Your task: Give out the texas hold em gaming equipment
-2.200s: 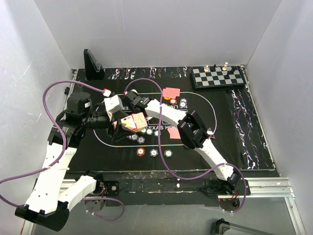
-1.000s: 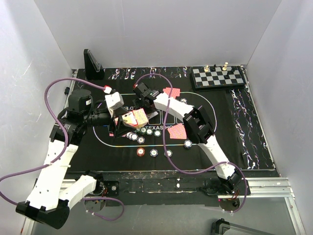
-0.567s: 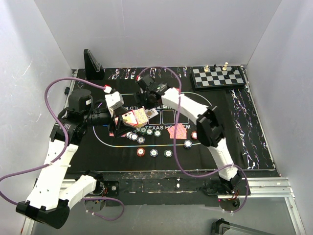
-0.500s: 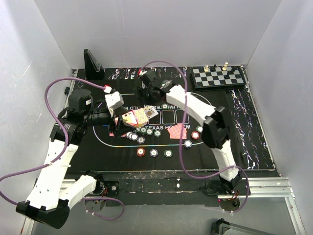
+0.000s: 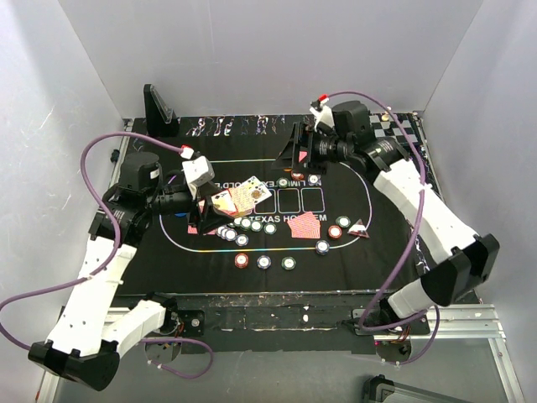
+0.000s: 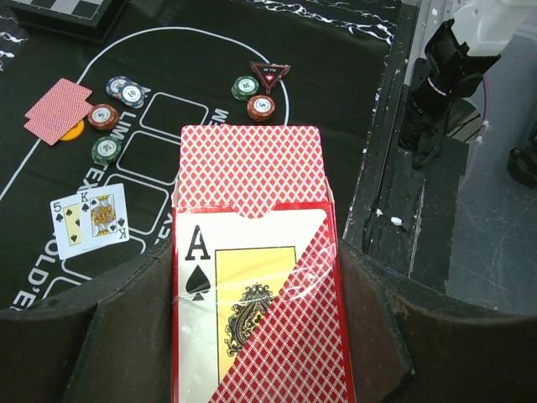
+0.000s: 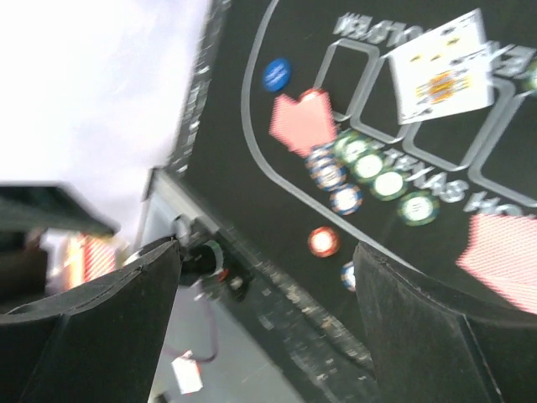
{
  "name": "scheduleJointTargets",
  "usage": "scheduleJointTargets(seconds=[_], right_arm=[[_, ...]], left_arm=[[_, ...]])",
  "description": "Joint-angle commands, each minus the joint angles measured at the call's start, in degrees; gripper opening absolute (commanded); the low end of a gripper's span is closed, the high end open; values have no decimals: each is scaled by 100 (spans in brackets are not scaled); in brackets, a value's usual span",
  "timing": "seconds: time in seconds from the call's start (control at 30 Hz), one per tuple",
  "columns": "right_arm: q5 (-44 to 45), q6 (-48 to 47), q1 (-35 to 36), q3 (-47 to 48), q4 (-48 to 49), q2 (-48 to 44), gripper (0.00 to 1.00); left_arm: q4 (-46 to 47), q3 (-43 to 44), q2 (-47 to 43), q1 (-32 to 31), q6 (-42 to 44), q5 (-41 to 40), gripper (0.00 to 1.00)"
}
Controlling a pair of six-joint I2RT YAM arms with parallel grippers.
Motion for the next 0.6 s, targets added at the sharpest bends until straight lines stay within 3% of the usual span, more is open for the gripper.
scheduleJointTargets(seconds=[0.0, 0.17, 0.57], right_arm=[[-1652, 984, 117, -686, 1286, -587, 90], [-1953, 1504, 476, -1224, 2150, -939, 91], [-1961, 1776, 1119, -978, 2309, -87, 92]], left_arm=[[273, -33, 45, 12, 49, 27, 0], [308, -6, 133, 12, 76, 26, 0], [396, 240, 362, 21, 41, 114, 0]])
